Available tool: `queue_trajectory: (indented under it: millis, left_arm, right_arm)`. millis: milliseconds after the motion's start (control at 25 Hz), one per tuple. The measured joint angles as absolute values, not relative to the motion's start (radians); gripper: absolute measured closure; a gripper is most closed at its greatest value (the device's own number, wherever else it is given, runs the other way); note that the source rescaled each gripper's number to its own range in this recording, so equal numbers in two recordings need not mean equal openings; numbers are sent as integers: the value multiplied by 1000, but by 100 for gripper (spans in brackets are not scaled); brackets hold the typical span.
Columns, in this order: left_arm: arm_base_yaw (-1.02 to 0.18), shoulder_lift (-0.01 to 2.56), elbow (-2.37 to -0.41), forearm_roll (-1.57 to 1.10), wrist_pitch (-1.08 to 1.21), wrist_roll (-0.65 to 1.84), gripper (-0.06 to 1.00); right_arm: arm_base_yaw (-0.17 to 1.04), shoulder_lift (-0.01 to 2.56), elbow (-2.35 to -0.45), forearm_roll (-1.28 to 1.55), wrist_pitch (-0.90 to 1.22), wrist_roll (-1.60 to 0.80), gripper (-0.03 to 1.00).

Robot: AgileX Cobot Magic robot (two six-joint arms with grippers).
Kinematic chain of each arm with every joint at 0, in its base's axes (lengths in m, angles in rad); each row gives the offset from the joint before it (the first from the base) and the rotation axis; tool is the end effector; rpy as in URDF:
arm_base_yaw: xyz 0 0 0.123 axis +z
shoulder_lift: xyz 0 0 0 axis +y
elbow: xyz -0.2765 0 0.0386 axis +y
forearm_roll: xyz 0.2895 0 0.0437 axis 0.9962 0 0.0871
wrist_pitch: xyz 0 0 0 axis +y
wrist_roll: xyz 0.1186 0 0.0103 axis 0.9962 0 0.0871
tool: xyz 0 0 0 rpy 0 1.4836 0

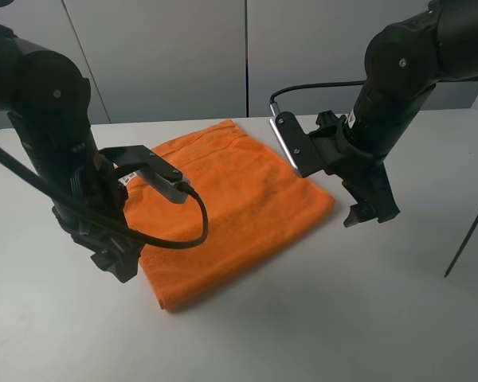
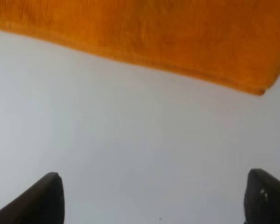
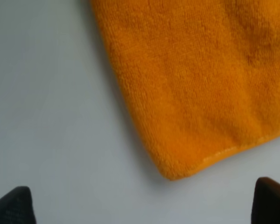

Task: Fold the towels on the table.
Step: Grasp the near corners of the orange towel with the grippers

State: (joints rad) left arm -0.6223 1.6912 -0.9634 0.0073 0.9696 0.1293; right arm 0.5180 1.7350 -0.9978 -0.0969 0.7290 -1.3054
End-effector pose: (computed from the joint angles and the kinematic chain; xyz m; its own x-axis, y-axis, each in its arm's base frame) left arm 0.2539 -0.1813 0.1140 -0.7271 0.6854 0.0398 0.6859 0.7277 0.0007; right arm 0.3077 0.1666 0.1106 0.3108 -0.9501 0.0251 -0.9294 -0.3093 -0.2015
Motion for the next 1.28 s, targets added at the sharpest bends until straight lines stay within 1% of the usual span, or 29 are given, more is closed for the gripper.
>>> queue_trajectory:
  millis: [200, 360, 560, 680, 800, 1000, 1280]
  left_arm:
    - [-698, 1691, -963, 9, 910, 118, -6]
    - [-735, 1692, -963, 11, 889, 75, -6]
    - [-754, 1742, -938, -6, 864, 52, -6]
    - [-760, 1781, -885, -24, 812, 41, -6]
    - [-769, 1788, -842, -34, 757, 36, -6]
    - [-812, 1788, -826, -35, 691, 25, -6]
    - [-823, 1790, -825, 76, 664, -102, -6]
  right_arm:
    - [509, 1776, -998, -90, 701, -1325, -3]
    - [509, 1798, -1004, -90, 693, -1327, -3]
    - [492, 1807, -1006, -90, 693, -1331, -3]
    - [488, 1807, -1009, -83, 695, -1344, -3]
    - [488, 1807, -1009, -18, 695, -1395, -3]
    - [488, 1835, -1011, 9, 695, -1429, -3]
    - [488, 1856, -1027, 9, 679, -1435, -3]
